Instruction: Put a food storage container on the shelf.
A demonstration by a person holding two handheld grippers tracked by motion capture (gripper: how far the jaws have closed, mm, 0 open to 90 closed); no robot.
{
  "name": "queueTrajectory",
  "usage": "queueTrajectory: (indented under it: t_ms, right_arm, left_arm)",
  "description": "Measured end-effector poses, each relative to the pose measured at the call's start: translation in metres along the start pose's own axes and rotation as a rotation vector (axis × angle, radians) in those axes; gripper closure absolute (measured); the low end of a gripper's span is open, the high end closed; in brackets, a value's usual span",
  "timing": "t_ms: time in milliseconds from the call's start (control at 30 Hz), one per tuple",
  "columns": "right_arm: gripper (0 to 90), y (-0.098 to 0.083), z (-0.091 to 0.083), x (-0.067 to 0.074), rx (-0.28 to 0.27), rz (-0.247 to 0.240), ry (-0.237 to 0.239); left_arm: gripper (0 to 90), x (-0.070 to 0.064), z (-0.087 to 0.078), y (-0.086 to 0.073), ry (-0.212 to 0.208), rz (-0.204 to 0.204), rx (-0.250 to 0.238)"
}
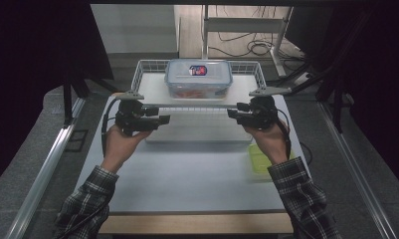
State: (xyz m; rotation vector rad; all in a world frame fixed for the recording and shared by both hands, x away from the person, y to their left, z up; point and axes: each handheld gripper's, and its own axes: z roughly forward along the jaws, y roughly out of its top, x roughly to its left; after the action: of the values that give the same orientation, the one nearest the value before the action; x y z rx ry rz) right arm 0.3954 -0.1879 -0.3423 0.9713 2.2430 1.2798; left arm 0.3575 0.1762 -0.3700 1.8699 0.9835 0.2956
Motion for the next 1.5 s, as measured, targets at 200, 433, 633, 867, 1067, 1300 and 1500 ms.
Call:
queueTrajectory:
  t_ms: [200, 433, 633, 867, 1067, 1300, 1500]
  right_arm:
    - [44.3, -0.018, -0.005, 0.013, 0.009, -0.017, 0.027]
    - [36.3, -0.038, -0.012, 0.023, 0.018, -0.041, 0.047]
    - [29.8, -0.056, -0.015, 0.027, 0.028, -0.035, 0.054]
    - [21.1, -0.078, -0.017, 0.032, 0.026, -0.034, 0.061]
    - [17.5, -0.095, -0.018, 0.035, 0.035, -0.029, 0.079]
    - [11.0, -0.111, -0.02, 0.042, 0.026, -0.034, 0.097]
    - [7.3, -0.127, -0.019, 0.049, 0.016, -0.056, 0.104]
  left_arm:
    - [34.7, -0.011, -0.007, -0.021, -0.011, 0.033, 0.027]
    - [28.8, -0.019, -0.01, -0.044, -0.014, 0.032, 0.044]
    - [21.8, -0.027, -0.011, -0.062, 0.005, 0.044, 0.045]
    - [15.7, -0.035, -0.01, -0.086, -0.005, 0.033, 0.045]
    - [11.4, -0.041, -0.007, -0.102, -0.018, 0.037, 0.027]
    - [7.6, -0.046, -0.005, -0.12, -0.013, 0.058, 0.041]
    - [3.8, -0.056, -0.001, -0.141, -0.01, 0.078, 0.061]
